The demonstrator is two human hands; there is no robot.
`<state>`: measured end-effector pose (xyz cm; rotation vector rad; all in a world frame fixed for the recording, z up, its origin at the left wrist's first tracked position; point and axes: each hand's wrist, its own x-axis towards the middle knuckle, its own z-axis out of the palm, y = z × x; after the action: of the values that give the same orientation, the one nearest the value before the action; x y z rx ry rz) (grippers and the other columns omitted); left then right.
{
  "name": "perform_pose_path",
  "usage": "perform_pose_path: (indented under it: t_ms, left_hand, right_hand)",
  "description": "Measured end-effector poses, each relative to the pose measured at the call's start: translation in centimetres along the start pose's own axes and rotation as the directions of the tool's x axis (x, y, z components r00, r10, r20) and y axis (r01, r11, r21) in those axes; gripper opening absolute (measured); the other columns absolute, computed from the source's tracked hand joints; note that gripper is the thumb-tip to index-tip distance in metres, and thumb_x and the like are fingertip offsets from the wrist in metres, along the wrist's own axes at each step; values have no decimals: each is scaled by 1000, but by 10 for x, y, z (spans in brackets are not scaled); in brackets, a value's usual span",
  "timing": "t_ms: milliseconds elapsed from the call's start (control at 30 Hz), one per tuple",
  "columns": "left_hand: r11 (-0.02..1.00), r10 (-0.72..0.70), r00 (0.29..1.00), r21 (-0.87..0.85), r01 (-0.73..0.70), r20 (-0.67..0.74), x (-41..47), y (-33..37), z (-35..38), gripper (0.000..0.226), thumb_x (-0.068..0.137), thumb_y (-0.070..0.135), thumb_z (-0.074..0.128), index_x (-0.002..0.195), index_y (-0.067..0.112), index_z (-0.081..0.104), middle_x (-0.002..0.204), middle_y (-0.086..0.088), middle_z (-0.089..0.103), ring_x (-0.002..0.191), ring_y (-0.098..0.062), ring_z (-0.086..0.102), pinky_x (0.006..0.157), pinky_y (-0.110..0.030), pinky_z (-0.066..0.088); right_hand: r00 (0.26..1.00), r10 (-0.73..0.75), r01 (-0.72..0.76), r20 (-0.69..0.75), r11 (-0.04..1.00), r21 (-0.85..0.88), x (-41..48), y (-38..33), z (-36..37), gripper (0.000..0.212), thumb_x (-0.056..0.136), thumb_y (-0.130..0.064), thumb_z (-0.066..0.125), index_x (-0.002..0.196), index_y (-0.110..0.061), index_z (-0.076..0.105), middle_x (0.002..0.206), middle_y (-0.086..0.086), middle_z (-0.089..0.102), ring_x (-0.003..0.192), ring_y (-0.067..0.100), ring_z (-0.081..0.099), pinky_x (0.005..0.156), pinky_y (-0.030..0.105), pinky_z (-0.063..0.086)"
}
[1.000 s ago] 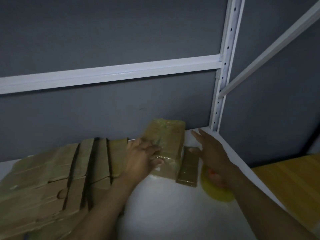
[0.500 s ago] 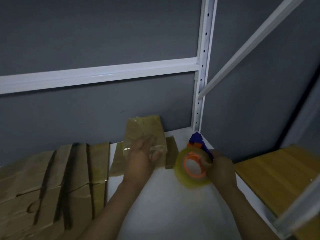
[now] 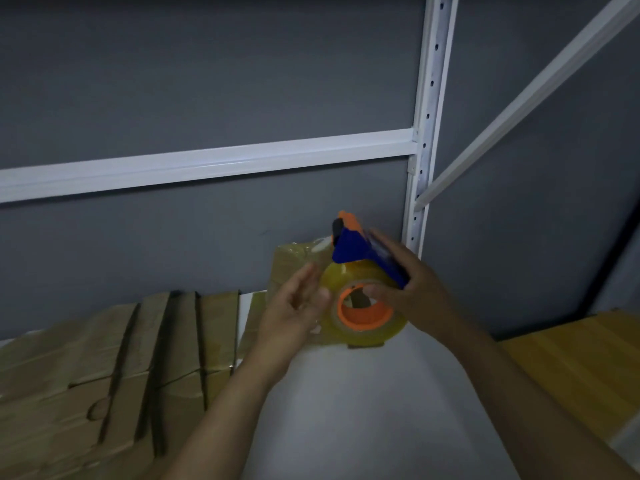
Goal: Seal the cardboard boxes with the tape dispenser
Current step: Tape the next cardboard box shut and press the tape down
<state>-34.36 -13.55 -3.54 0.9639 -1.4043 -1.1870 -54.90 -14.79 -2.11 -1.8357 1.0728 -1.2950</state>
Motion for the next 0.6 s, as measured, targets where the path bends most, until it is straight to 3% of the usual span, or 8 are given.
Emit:
perform_pose_path:
  t_ms: [67,100,133,200,267,433,600]
  left_hand:
    - [992,-96,991,-94,87,-91,10,17,-8,58,73,64,52,114,25,65,107,9,73,99,-7,68,84,-28,51]
    - [972,-180,978,-170,161,-103,15,25,-11,59,71,67,52,105,21,67,97,5,75,87,-9,70,77,-28,52]
    - [947,-250,964,-228,225,-86,19,34,-13,50,75,63,55,96,19,66,87,2,75,74,-9,70,66,-25,52]
    - [920,-308,950,-273,282,-57,22,44,-15,22,91,34,60,83,14,63,67,0,71,53,-6,63,47,-18,47]
    - [914,-321,943,-289,285,-86,25,46,-16,21,95,10,54,75,8,58,51,0,62,40,-5,54,39,-15,41]
    - [903,-394,905,-251,348,-163,29,35,-29,23,94,6,54,71,7,58,46,1,55,37,-5,44,40,-17,32]
    - [950,-311,879,-124,286,-361,33,17,-68,21,92,7,53,72,12,59,48,4,55,43,-8,39,39,-17,31]
  right_hand:
    - [999,-44,46,28,994,-101,3,-4,1,71,80,-16,76,130,-49,39,105,-49,52,98,-16,55,73,4,43]
    - [997,-64,70,42,982,-177,5,-5,1,71,80,-16,76,131,-48,38,98,-51,51,92,-18,54,71,2,41]
    - [995,-79,91,57,967,-238,6,-7,2,73,79,-18,76,133,-47,37,94,-51,50,88,-19,52,70,2,39]
    - [992,-90,111,84,948,-297,10,-10,4,73,77,-26,78,134,-48,38,97,-48,51,90,-17,51,72,2,38]
    - [990,-93,124,106,931,-342,14,-10,2,74,74,-36,79,132,-57,37,107,-39,54,101,-12,52,77,3,38]
    - [981,-59,151,187,837,-526,20,-8,-4,68,64,-64,68,118,-79,29,108,-18,56,98,2,54,86,24,47]
    - [974,1,155,226,727,-668,25,2,-31,69,75,-50,74,123,-67,27,109,-11,52,100,11,51,86,30,47]
